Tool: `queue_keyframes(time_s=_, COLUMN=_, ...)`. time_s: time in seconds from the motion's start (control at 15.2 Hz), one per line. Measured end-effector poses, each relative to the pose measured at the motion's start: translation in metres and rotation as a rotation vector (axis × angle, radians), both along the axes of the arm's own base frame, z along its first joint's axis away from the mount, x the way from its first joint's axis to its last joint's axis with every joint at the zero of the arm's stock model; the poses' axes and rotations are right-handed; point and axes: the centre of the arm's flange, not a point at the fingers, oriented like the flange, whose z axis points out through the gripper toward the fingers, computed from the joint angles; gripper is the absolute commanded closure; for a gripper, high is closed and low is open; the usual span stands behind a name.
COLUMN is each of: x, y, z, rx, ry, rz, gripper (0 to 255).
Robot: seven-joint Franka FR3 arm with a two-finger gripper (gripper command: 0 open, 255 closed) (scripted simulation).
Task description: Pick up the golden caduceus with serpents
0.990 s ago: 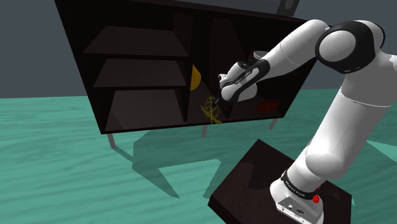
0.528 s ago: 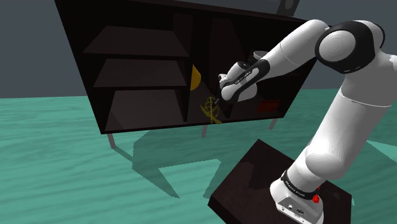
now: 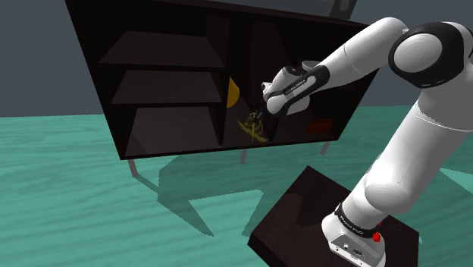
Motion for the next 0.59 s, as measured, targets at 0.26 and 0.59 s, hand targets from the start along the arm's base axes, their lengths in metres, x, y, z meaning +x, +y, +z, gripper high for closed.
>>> queue_keyframes(time_s=0.26, x=0.0, y=0.0, z=0.022, rx=0.0, ry=0.0, rz=0.0, gripper=255)
queue_keyframes(time_s=0.59, x=0.001, y=-0.001, z=0.047, rx=0.0, ry=0.0, rz=0.0, gripper=255)
